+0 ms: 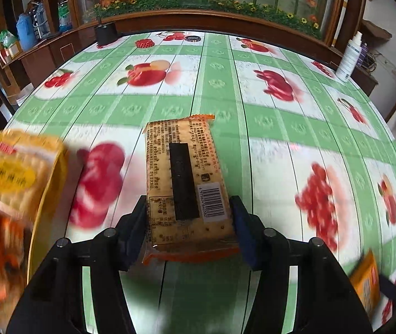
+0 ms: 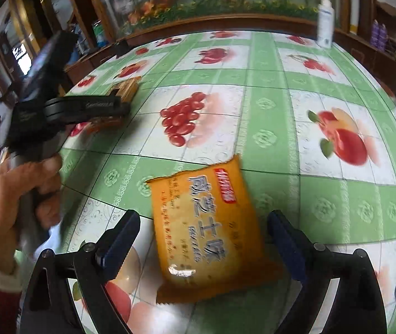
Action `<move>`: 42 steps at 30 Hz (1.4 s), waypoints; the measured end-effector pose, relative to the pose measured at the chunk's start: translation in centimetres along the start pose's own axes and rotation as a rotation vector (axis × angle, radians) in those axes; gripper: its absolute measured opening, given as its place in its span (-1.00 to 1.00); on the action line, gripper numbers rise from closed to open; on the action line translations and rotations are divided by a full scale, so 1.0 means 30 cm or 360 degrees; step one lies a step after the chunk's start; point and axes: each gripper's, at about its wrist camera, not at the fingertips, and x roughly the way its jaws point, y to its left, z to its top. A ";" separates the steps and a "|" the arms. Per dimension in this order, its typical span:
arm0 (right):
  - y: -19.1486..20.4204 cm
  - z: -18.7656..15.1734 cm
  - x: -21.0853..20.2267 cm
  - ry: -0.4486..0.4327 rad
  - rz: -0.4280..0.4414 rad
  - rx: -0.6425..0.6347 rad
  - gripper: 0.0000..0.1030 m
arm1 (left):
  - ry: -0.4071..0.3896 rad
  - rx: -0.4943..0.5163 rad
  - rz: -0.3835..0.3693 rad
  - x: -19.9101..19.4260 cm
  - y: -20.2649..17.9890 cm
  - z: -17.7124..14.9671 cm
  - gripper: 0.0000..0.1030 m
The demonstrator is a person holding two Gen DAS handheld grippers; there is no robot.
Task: Organize snacks
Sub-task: 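Carry the long cracker pack and orange pack over the tray with both tools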
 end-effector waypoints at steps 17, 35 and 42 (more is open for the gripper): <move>0.064 -0.015 -0.138 -0.0189 -0.0084 -0.0074 0.40 | -0.0220 0.0025 -0.0056 -0.318 0.038 -0.199 0.05; 0.290 0.006 -0.311 -0.0375 0.0082 -0.0206 0.39 | -0.0433 -0.0023 0.0076 -0.547 0.213 -0.288 0.05; 0.378 0.014 -0.311 -0.0383 0.0154 -0.0265 0.39 | -0.0483 -0.0087 0.0151 -0.599 0.304 -0.309 0.06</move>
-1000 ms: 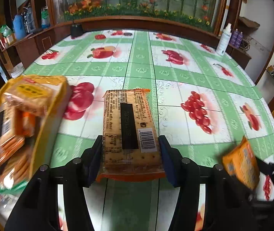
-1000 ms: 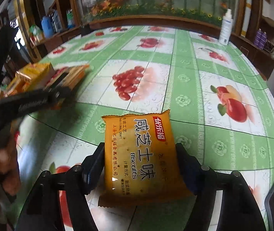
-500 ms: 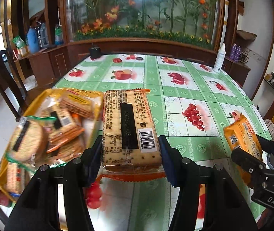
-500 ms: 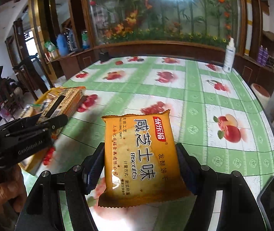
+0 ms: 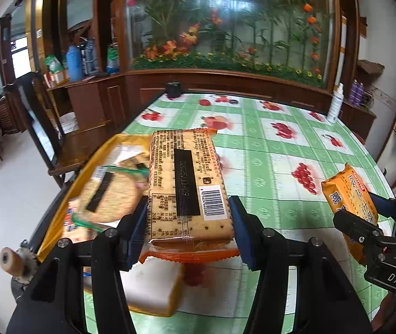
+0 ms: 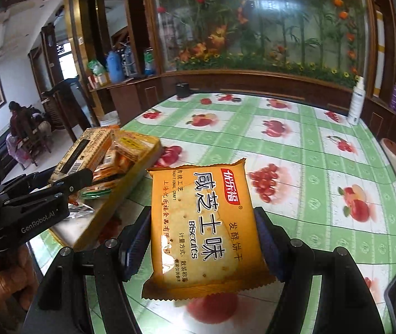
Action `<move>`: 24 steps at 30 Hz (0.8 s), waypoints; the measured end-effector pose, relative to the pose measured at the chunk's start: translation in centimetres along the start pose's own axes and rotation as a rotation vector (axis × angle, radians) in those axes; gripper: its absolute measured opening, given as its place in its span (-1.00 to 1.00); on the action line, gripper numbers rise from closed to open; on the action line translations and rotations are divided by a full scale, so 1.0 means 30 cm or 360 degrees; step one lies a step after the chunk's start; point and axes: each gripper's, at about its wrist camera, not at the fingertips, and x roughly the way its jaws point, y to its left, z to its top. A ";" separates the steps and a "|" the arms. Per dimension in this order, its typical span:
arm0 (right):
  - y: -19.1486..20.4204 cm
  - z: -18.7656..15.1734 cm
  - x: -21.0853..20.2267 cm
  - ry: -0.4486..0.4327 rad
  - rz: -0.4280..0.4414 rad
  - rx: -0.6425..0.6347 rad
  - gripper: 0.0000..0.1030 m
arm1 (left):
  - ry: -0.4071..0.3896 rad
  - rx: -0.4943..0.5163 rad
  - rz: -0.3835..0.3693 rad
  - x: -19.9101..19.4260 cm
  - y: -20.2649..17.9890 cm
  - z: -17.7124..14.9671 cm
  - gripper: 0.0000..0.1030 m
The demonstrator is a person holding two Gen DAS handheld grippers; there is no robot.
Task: Organize snacks
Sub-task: 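Carry the long cracker pack and orange pack over the tray with both tools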
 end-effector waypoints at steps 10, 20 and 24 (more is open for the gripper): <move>0.143 0.050 0.062 0.0006 0.0133 -0.0096 0.39 | -0.0024 -0.0092 0.0120 -0.014 0.146 -0.002 0.06; 0.282 0.142 0.160 0.0007 0.0255 -0.0182 0.39 | -0.0001 -0.0155 0.0190 0.002 0.245 -0.021 0.06; 0.335 0.175 0.202 0.0011 0.0295 -0.0209 0.39 | 0.0005 -0.0172 0.0214 0.007 0.277 -0.023 0.06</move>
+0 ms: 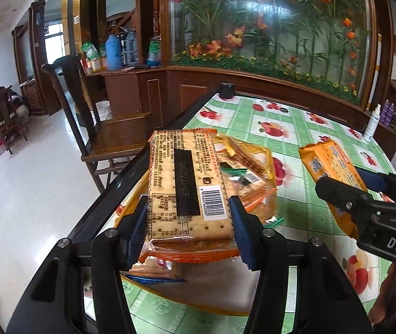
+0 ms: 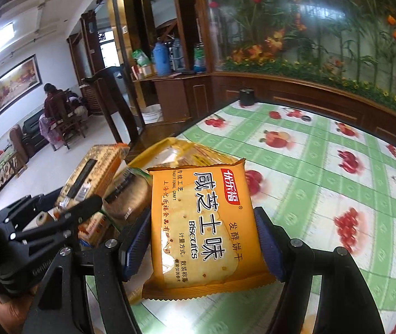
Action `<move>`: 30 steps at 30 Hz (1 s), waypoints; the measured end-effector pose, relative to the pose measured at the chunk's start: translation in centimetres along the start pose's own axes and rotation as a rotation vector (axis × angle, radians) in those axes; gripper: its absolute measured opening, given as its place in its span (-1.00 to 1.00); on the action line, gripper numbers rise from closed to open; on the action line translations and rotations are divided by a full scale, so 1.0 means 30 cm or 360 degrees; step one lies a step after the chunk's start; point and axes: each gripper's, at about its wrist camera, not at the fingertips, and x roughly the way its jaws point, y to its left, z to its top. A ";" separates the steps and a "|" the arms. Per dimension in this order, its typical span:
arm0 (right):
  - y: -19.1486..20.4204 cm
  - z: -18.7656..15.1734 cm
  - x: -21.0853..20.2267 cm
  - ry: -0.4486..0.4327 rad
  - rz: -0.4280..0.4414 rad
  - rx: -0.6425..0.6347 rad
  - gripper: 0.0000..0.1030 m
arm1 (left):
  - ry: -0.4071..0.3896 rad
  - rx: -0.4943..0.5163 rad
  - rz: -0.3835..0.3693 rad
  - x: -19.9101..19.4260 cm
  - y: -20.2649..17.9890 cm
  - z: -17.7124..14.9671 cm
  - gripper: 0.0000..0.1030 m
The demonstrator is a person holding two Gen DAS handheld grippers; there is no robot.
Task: Organize snacks
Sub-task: 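Carry the long cracker pack and orange pack over the tray with both tools, then open both tools over the tray to drop the two packs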
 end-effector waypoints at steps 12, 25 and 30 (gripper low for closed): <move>0.063 0.071 0.145 0.0036 0.0063 -0.0056 0.39 | 0.0043 -0.0043 0.0049 0.058 0.073 0.000 0.06; 0.052 0.143 0.316 0.0127 0.0105 -0.0044 0.39 | 0.0111 -0.0061 0.0072 0.135 0.101 0.002 0.06; 0.066 0.170 0.376 0.0168 0.0127 -0.0046 0.39 | 0.0115 -0.0062 0.0069 0.149 0.103 0.016 0.06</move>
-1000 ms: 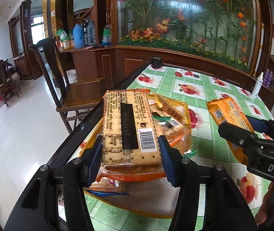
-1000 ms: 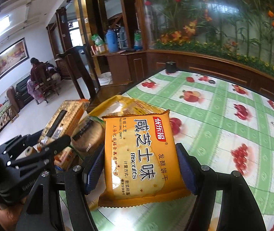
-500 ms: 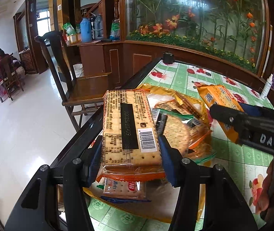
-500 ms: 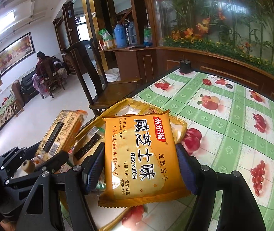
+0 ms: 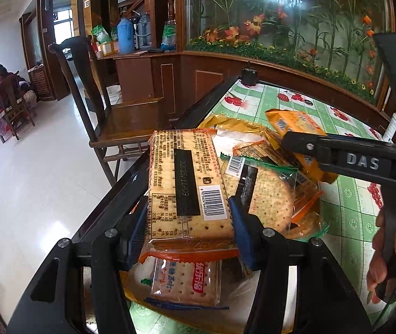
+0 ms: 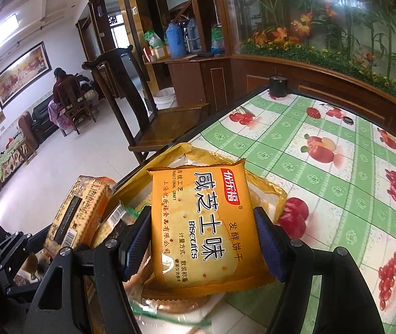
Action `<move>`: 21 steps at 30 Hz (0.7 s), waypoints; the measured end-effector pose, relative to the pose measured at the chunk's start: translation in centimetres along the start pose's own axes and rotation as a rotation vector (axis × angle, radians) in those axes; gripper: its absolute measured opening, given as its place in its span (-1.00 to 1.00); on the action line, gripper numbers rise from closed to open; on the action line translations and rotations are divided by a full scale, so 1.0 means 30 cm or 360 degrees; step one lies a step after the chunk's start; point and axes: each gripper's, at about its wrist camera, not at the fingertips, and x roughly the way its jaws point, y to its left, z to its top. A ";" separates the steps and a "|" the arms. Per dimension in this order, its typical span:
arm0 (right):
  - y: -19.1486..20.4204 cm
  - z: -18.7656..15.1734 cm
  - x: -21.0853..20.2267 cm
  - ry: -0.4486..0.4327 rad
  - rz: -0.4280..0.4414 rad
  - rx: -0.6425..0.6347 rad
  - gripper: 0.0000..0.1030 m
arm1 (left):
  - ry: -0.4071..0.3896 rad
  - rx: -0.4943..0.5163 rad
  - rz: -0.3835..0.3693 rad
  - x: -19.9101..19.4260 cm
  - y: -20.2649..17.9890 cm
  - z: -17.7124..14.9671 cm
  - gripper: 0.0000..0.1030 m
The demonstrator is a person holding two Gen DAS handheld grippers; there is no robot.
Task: Organize snacks
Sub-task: 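Open both tools over the tray to drop the two packs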
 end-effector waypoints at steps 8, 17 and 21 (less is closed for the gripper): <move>0.035 0.069 0.123 0.0125 0.0044 -0.0033 0.39 | 0.0008 -0.0001 -0.0030 0.000 -0.006 -0.003 0.06; 0.076 0.150 0.294 0.0333 0.0057 -0.0115 0.39 | 0.0021 0.0045 -0.0086 -0.013 -0.035 -0.011 0.06; 0.076 0.155 0.315 0.0348 0.0052 -0.0128 0.38 | 0.0024 0.0050 -0.0079 -0.013 -0.041 -0.007 0.06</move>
